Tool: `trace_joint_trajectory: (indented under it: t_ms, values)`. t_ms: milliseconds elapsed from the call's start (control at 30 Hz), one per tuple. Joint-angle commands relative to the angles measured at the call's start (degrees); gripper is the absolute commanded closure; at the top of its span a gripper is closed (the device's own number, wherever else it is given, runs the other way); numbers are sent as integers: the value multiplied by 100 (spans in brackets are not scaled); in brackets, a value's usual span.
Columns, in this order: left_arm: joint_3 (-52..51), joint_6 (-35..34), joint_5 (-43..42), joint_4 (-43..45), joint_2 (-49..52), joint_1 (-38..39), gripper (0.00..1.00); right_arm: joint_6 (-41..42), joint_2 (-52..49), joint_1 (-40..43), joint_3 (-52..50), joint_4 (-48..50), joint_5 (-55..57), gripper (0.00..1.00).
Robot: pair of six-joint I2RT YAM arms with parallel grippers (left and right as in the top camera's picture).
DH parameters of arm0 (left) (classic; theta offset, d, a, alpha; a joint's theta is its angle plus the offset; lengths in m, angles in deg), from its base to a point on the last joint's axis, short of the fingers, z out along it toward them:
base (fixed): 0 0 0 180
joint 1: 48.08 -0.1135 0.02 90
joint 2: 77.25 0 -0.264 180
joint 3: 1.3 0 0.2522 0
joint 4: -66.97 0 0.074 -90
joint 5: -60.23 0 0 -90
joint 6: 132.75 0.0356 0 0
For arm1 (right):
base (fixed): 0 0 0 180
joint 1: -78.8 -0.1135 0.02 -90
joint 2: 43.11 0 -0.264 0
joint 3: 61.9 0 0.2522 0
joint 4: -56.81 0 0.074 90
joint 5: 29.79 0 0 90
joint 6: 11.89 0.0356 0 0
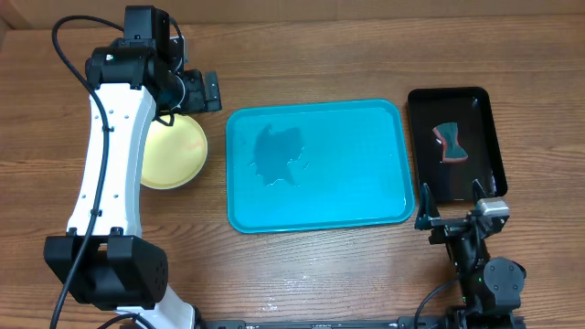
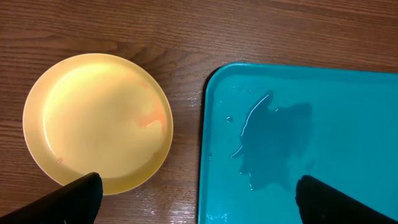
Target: Clean dirty plates on tray and stack at the side
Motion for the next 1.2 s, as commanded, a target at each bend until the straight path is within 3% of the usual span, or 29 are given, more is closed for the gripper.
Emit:
trace_joint_trajectory:
  t_ms: [0,933,1167]
  values:
    - [105,68,-20,4,-42,39,0,24,105,-76,-59,13,63,0]
    - [103,111,179,83,-66,31,0,26,101,-203,-59,15,61,0]
    - [-238,289,234,905,-1051,39,0,26,101,-203,-59,15,61,0]
